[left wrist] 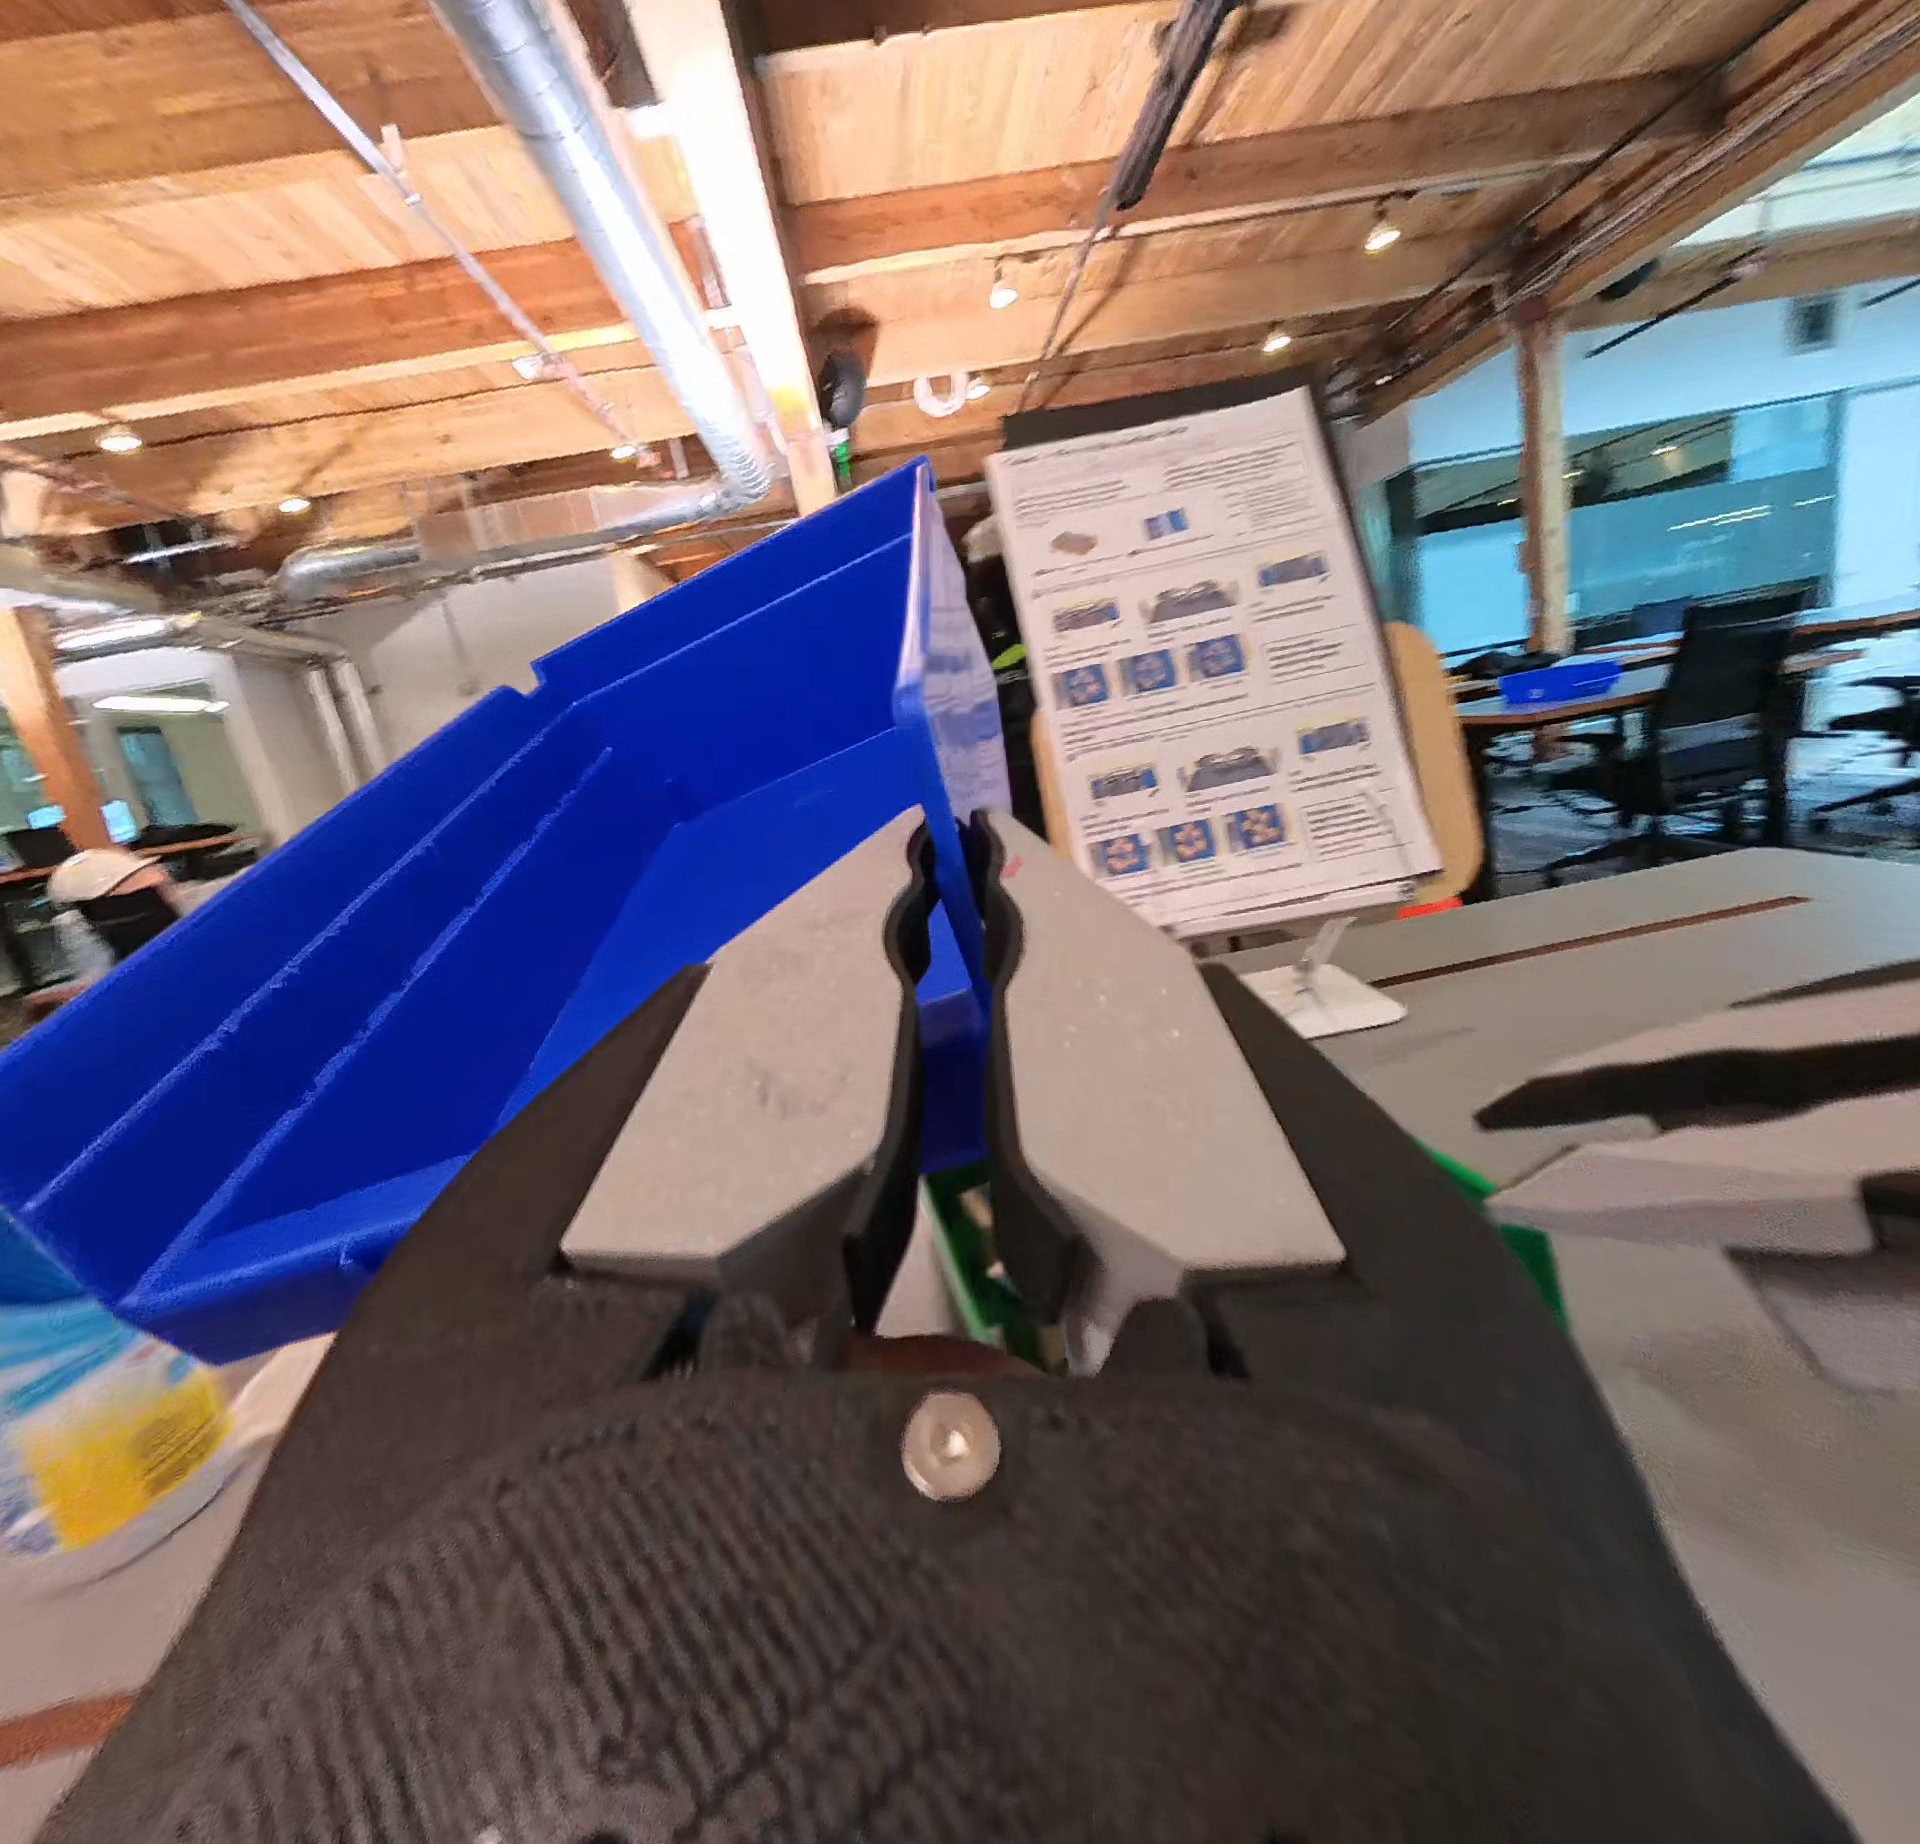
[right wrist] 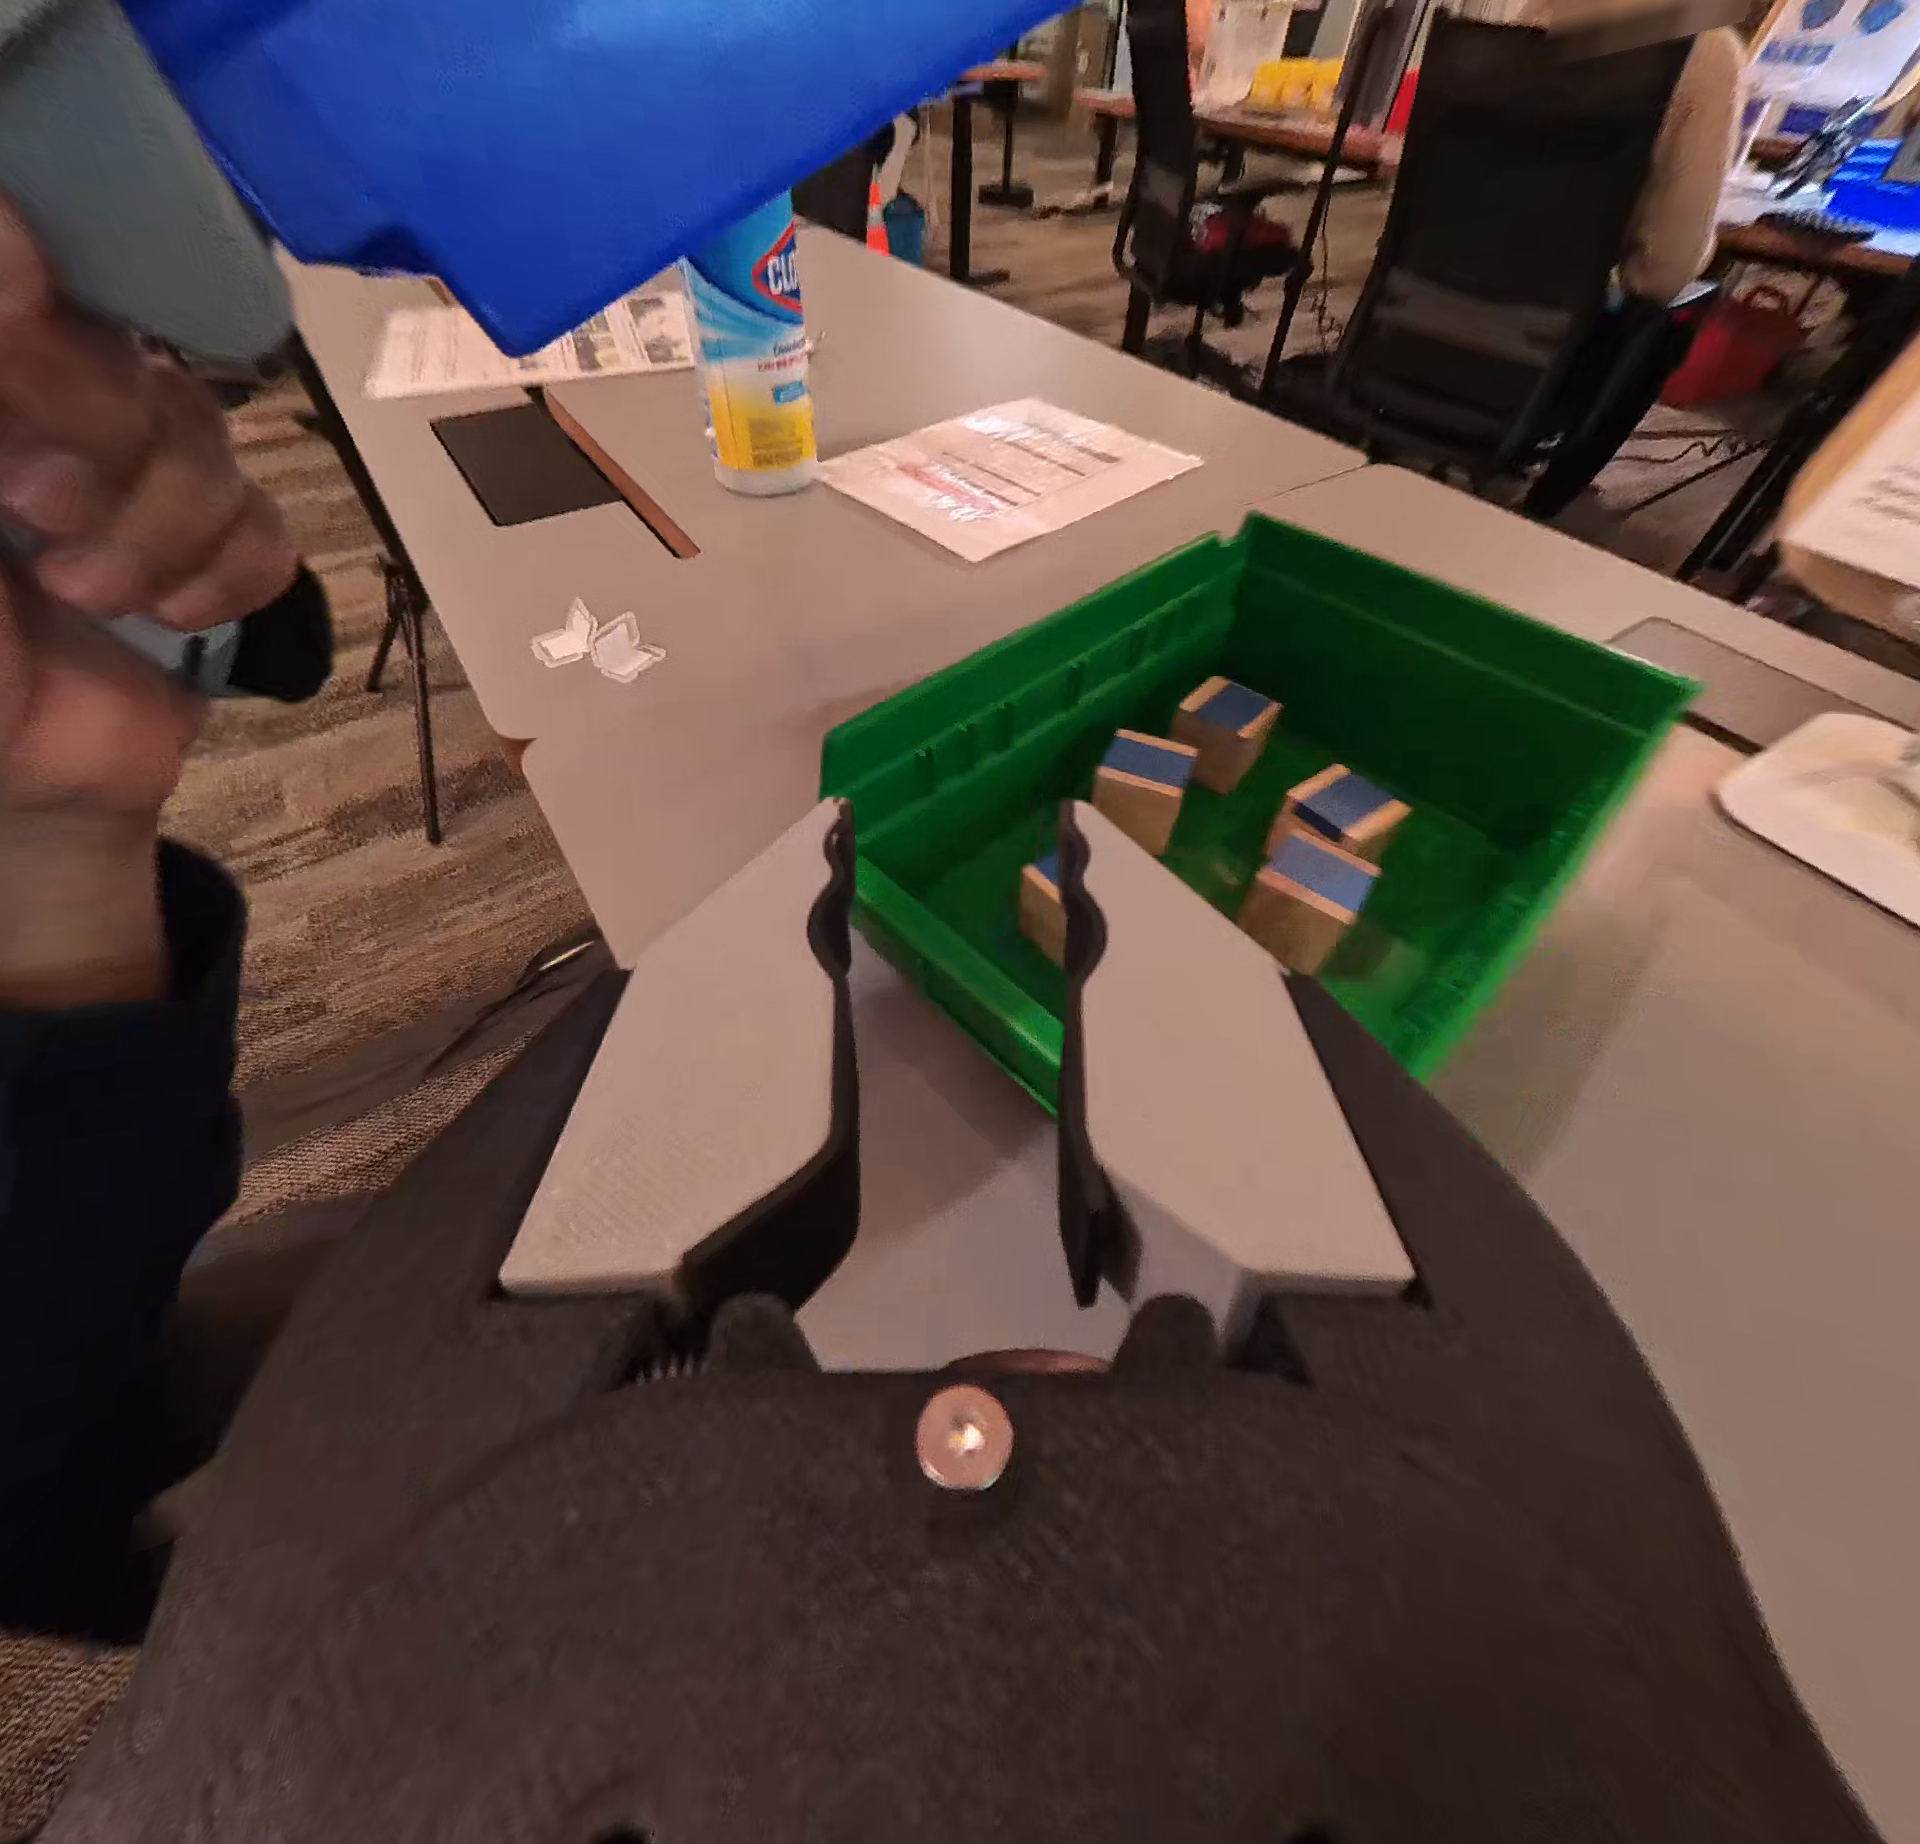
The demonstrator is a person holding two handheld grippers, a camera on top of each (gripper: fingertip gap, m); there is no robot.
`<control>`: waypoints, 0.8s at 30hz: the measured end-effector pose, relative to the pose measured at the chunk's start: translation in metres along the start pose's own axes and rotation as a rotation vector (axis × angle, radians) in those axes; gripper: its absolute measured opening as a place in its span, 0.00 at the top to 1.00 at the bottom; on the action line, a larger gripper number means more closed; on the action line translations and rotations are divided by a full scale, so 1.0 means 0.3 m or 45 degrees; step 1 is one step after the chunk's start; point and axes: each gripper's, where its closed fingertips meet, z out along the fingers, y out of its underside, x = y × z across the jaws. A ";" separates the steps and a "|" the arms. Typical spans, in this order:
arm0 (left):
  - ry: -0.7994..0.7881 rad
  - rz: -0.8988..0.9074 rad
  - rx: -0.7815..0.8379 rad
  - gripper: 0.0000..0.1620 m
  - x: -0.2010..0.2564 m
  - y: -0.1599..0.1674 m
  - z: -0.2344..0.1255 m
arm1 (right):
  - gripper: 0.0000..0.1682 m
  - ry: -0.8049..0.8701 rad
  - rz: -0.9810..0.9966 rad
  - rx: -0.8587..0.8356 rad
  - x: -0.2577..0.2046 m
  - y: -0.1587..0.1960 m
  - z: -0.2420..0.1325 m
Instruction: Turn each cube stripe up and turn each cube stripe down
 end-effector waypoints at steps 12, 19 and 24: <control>0.729 0.114 -0.032 0.98 0.912 0.055 0.059 | 0.76 0.435 0.091 0.244 0.497 -0.020 -0.798; 0.894 0.133 -0.315 0.98 1.360 0.384 0.104 | 0.74 0.588 0.249 0.080 0.732 0.149 -0.947; 1.133 0.122 -0.622 0.93 1.593 0.605 0.052 | 0.74 0.467 0.341 0.109 0.730 0.167 -0.874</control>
